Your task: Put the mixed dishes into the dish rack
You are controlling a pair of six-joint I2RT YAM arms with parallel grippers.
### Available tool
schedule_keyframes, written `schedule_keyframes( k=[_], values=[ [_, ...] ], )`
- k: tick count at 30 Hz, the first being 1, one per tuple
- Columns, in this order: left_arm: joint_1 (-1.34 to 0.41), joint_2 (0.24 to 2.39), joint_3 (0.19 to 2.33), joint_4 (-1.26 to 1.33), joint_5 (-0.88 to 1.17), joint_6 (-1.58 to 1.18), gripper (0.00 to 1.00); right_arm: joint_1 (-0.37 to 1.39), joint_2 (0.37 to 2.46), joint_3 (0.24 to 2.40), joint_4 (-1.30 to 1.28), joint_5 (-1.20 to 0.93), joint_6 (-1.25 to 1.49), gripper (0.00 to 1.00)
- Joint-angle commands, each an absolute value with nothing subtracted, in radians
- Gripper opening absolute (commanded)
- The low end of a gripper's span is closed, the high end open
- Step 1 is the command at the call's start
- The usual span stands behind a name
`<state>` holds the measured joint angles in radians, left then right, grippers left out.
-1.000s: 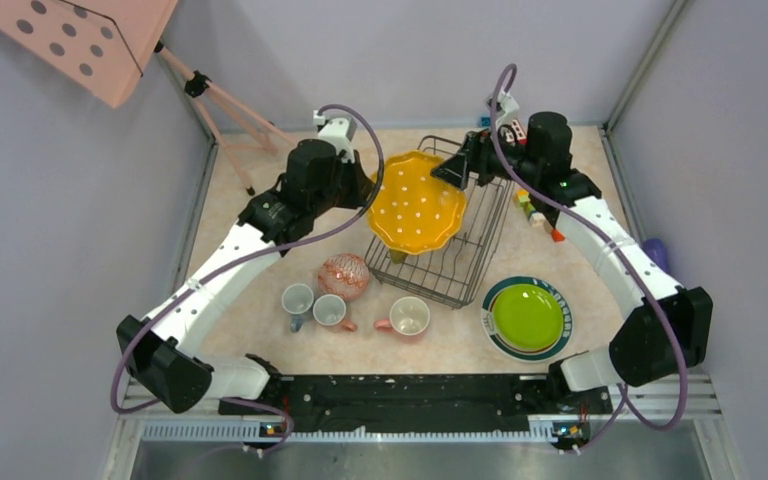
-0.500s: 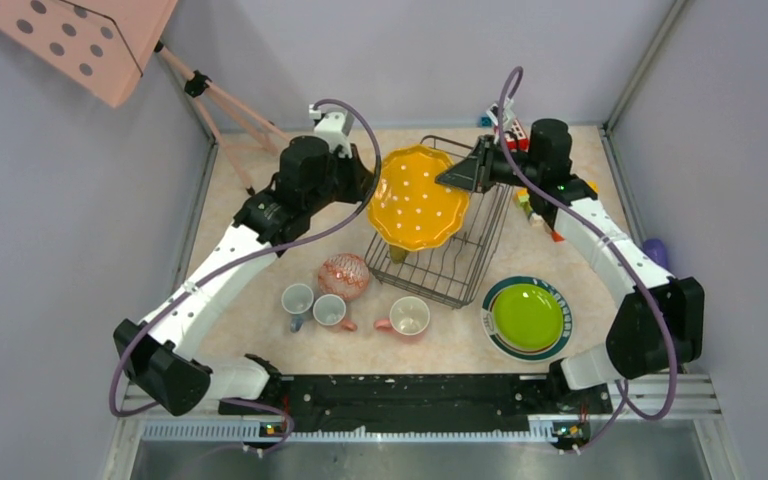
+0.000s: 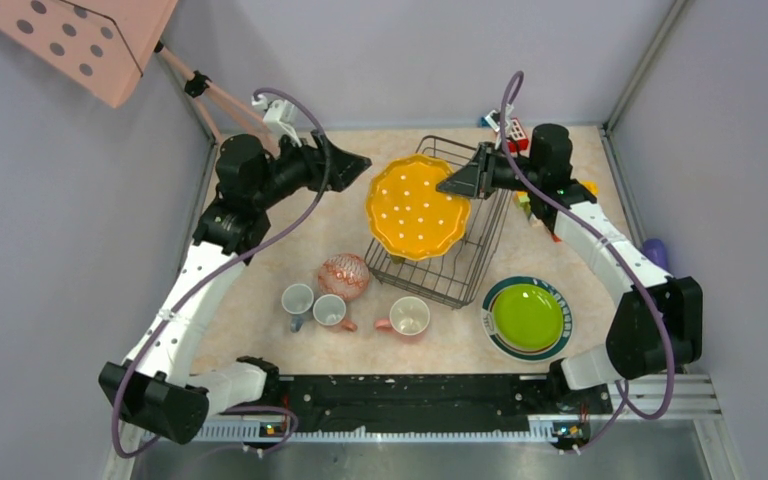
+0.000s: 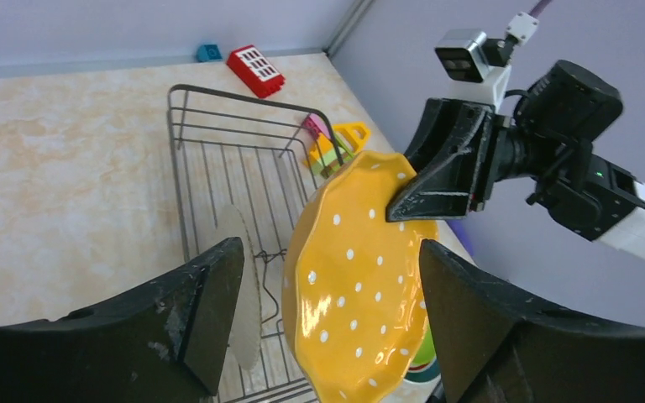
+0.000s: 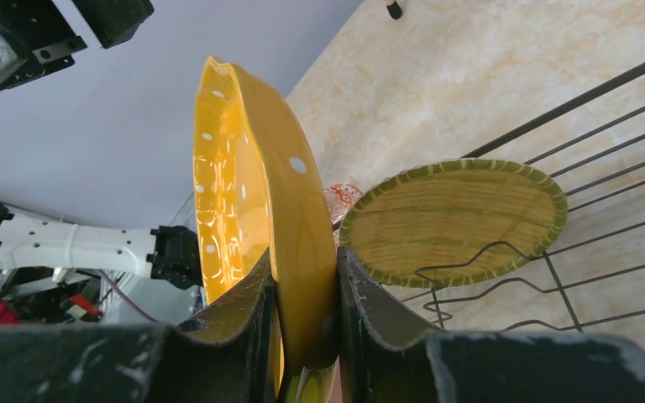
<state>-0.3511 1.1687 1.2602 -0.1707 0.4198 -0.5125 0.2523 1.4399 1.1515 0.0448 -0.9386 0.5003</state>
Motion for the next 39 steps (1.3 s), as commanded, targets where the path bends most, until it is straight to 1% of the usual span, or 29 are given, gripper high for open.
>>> schedule_keyframes(
  k=[1,2,3,4,9,15,19,23,26,28,29,30,31,32,33,34,36,39],
  values=[
    [-0.322,1.157,1.228,-0.053,0.641,-0.571,0.83,0.246,1.364,1.207,0.203,-1.046,0.593,0.00],
    [-0.321,1.161,1.226,-0.053,0.651,-0.572,0.85,0.246,1.363,1.206,0.217,-1.056,0.610,0.00],
    [-0.322,1.164,1.223,-0.051,0.665,-0.575,0.92,0.246,1.363,1.206,0.229,-1.064,0.622,0.00],
    [-0.322,1.171,1.221,-0.048,0.676,-0.581,0.97,0.246,1.362,1.206,0.241,-1.068,0.633,0.00],
    [-0.322,1.223,1.223,-0.042,0.717,-0.618,0.98,0.247,1.356,1.210,0.272,-1.062,0.657,0.00],
    [-0.323,1.273,1.226,-0.036,0.759,-0.650,0.88,0.246,1.349,1.203,0.336,-1.064,0.692,0.00],
    [-0.324,1.296,1.226,0.016,0.850,-0.682,0.71,0.247,1.339,1.195,0.369,-1.044,0.705,0.00],
    [-0.326,1.299,1.226,0.037,0.899,-0.682,0.59,0.247,1.339,1.185,0.412,-1.038,0.722,0.00],
    [-0.333,1.306,1.230,0.037,0.928,-0.675,0.58,0.248,1.343,1.175,0.421,-1.022,0.721,0.00],
    [-0.345,1.322,1.240,0.024,0.946,-0.662,0.60,0.249,1.347,1.170,0.420,-1.006,0.717,0.00],
    [-0.352,1.332,1.254,-0.008,0.948,-0.645,0.59,0.249,1.349,1.166,0.422,-1.000,0.715,0.00],
    [-0.357,1.340,1.268,-0.044,0.949,-0.630,0.54,0.249,1.350,1.162,0.427,-0.994,0.715,0.00],
    [-0.361,1.346,1.277,-0.063,0.939,-0.619,0.42,0.249,1.350,1.156,0.430,-0.987,0.715,0.00],
    [-0.362,1.348,1.282,-0.072,0.926,-0.614,0.36,0.250,1.350,1.154,0.430,-0.985,0.712,0.00],
    [-0.361,1.347,1.284,-0.079,0.906,-0.607,0.09,0.249,1.350,1.154,0.425,-0.983,0.707,0.00],
    [-0.361,1.344,1.287,-0.097,0.879,-0.596,0.00,0.248,1.349,1.154,0.412,-0.980,0.699,0.05],
    [-0.363,1.329,1.300,-0.144,0.800,-0.570,0.00,0.248,1.341,1.155,0.360,-0.952,0.665,0.38],
    [-0.388,1.287,1.297,-0.184,0.645,-0.527,0.00,0.245,1.308,1.165,0.171,-0.784,0.566,0.77]
  ],
)
